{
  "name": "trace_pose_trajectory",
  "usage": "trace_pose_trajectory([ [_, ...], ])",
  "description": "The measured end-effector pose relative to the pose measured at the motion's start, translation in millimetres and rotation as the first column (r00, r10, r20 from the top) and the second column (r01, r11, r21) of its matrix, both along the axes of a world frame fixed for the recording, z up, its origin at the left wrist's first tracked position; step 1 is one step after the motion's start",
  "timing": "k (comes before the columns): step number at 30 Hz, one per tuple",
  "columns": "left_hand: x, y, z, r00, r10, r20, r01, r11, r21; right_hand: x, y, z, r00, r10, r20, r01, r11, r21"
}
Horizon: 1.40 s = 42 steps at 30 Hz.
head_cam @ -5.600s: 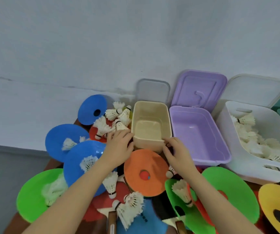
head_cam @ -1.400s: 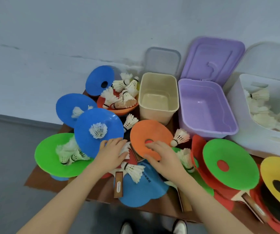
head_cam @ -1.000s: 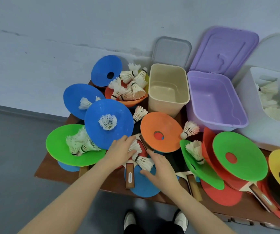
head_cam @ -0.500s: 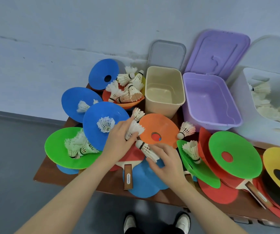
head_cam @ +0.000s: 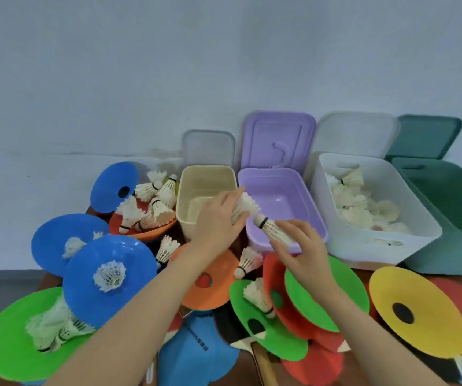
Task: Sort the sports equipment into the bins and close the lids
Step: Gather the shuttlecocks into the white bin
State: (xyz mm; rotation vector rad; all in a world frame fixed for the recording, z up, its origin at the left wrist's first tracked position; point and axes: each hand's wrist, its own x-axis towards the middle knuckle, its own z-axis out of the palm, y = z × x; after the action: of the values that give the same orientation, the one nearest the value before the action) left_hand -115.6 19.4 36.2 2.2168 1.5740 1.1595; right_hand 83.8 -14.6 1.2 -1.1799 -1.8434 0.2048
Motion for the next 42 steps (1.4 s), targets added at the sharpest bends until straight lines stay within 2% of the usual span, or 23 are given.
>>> trace_pose_trajectory([
  [6, 81.5, 47.5, 10.9, 0.994, -0.063, -0.086, 0.064, 0.998, 0.017, 88.1, 45.4, 21.7, 0.999, -0.037, -0.001, 0.037, 0.999, 0.024],
  [9, 124.5, 72.5, 15.8, 0.998, -0.057, -0.034, 0.056, 0.998, -0.028, 131.1, 68.0, 26.4, 0.996, -0.084, -0.007, 0.084, 0.996, 0.036],
  [13, 182.0, 104.5, 15.0, 0.998, -0.046, 0.030, 0.049, 0.993, -0.103, 184.8, 99.4, 23.9, 0.985, -0.175, 0.005, 0.175, 0.984, -0.023],
  [20, 263.8, 152.4, 7.4, 0.988, -0.078, 0.134, 0.106, 0.971, -0.215, 258.9, 165.2, 22.1, 0.941, -0.332, 0.069, 0.337, 0.939, -0.075],
  [22, 277.3, 167.7, 6.1, 0.995, -0.065, 0.074, 0.081, 0.968, -0.239, 271.1, 181.5, 23.1, 0.911, -0.393, 0.127, 0.405, 0.909, -0.098],
  [23, 283.1, 175.2, 4.2, 0.998, -0.065, -0.002, 0.062, 0.968, -0.245, 275.6, 189.0, 22.3, 0.905, -0.395, 0.160, 0.416, 0.900, -0.127],
  [25, 291.8, 186.7, -2.8, 0.970, -0.070, -0.231, 0.009, 0.966, -0.257, 282.6, 201.9, 16.2, 0.907, -0.342, 0.246, 0.397, 0.889, -0.227],
  [27, 295.2, 193.2, -14.3, 0.890, -0.082, -0.449, -0.061, 0.954, -0.294, 287.2, 209.5, 4.6, 0.893, -0.264, 0.363, 0.381, 0.873, -0.303],
  [29, 295.0, 194.0, -27.8, 0.835, -0.107, -0.540, -0.087, 0.943, -0.322, 289.1, 211.2, -7.5, 0.876, -0.184, 0.445, 0.362, 0.861, -0.358],
  [33, 292.2, 188.8, -39.8, 0.802, -0.168, -0.573, -0.054, 0.935, -0.350, 289.3, 206.0, -26.3, 0.863, 0.069, 0.500, 0.279, 0.760, -0.587],
  [35, 289.7, 186.1, -38.5, 0.810, -0.187, -0.556, -0.048, 0.924, -0.380, 290.5, 202.9, -26.6, 0.849, 0.124, 0.514, 0.282, 0.717, -0.638],
  [38, 285.1, 181.3, -31.8, 0.830, -0.183, -0.527, -0.035, 0.926, -0.377, 289.7, 199.0, -19.9, 0.823, 0.110, 0.557, 0.306, 0.741, -0.598],
  [42, 272.8, 168.1, -14.1, 0.891, -0.044, -0.451, -0.085, 0.961, -0.262, 274.5, 189.7, -0.4, 0.836, -0.014, 0.549, 0.304, 0.845, -0.441],
])
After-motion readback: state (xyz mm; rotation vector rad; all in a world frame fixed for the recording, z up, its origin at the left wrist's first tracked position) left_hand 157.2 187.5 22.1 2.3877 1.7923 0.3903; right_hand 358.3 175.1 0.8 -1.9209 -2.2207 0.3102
